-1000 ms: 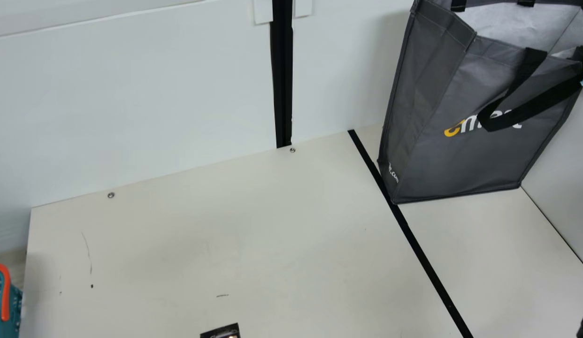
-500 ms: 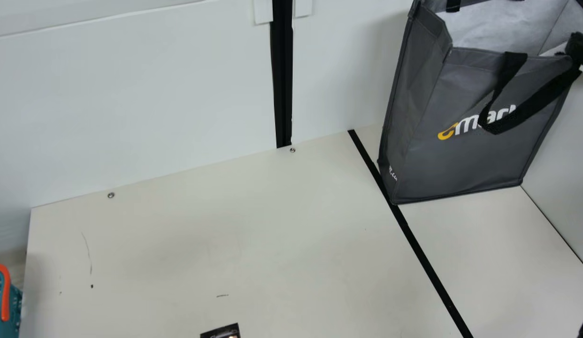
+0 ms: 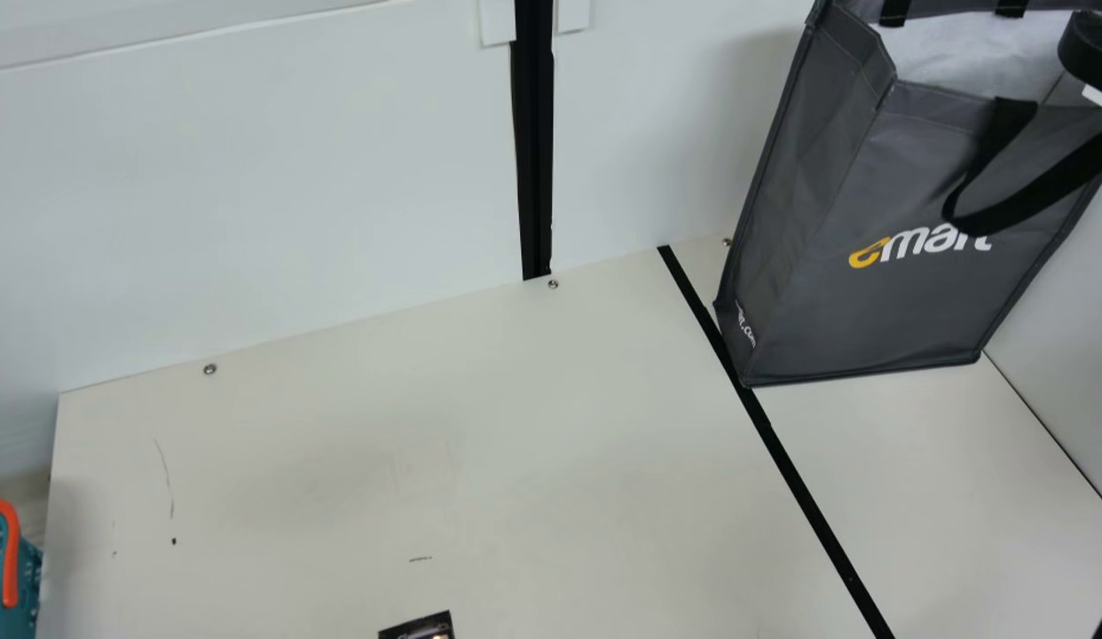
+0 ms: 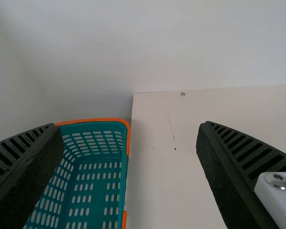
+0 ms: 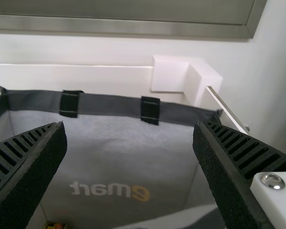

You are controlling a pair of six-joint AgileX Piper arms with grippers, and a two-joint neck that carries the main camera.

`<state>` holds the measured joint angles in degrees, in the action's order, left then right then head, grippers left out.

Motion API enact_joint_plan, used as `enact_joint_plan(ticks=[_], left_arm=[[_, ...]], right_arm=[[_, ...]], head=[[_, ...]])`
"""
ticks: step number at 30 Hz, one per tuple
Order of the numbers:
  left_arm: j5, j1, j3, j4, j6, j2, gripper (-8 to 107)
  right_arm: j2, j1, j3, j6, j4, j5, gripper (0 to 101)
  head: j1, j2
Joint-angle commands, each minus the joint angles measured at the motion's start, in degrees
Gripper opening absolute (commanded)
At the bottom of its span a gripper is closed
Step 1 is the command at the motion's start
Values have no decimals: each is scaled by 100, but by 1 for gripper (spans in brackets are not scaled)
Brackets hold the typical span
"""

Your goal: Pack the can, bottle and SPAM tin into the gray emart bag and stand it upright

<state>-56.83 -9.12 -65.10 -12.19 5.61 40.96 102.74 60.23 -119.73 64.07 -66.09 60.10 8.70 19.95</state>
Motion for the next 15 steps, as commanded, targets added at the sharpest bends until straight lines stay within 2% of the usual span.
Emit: enact_joint_plan(ticks=[1, 15], left_arm=[[0, 0, 0, 0, 0, 0, 90], [0, 0, 0, 0, 0, 0, 90]], right_arm=[[-37, -33, -30, 0, -3, 14, 95], [-338, -557, -92, -7, -124, 128, 95]], head=[[130, 5], [130, 5]])
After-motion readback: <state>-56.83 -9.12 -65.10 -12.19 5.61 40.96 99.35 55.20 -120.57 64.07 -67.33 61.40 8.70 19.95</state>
